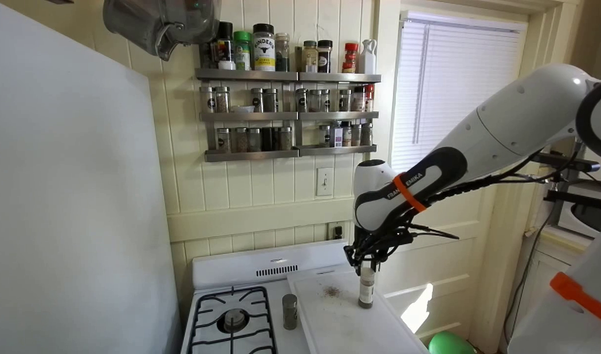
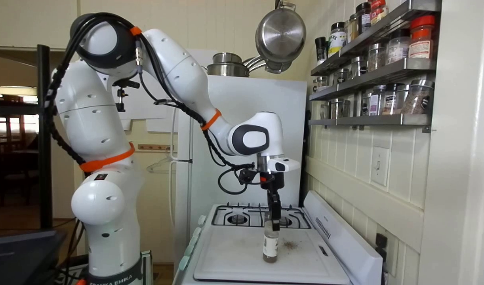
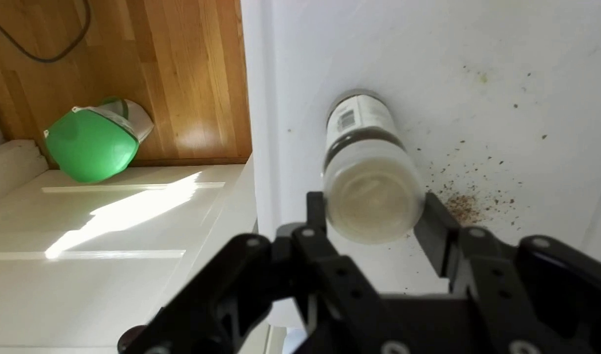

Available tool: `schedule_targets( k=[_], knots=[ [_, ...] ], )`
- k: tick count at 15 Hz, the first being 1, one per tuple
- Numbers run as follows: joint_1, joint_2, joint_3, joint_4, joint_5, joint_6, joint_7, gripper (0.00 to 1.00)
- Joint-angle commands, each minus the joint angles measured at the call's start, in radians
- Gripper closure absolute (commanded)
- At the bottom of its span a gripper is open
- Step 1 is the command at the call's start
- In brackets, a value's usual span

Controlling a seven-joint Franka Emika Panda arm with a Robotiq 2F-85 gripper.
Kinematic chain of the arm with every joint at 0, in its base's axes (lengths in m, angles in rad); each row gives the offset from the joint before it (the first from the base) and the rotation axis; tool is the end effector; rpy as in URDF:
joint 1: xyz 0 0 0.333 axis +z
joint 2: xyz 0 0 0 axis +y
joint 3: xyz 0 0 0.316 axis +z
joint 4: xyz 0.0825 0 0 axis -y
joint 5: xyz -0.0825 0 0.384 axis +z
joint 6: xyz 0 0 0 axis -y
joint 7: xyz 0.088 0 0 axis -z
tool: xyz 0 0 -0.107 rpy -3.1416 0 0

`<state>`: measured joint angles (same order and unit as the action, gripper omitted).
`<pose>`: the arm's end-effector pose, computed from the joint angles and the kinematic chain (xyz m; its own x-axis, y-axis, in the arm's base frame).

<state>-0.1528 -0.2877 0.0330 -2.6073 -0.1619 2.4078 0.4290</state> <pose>0.4208 -0.0520 0.3596 0.9022 -0.4126 0.1254 -0.4239 -0.9019 0.0826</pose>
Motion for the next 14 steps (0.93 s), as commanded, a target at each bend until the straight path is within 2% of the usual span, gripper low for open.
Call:
schedule_targets(
  k=[1, 4, 11, 14],
  knots=[
    [-0.009, 0.036, 0.010, -0.014, -0.036, 0.024, 0.044, 0.76],
    [-0.005, 0.040, 0.004, -0.019, -0.025, 0.050, 0.051, 0.76],
    [0.012, 0.052, -0.013, -0.032, 0.045, 0.189, 0.031, 0.76],
    [0.027, 0.068, -0.024, -0.020, 0.099, 0.177, -0.012, 0.76]
  ],
)
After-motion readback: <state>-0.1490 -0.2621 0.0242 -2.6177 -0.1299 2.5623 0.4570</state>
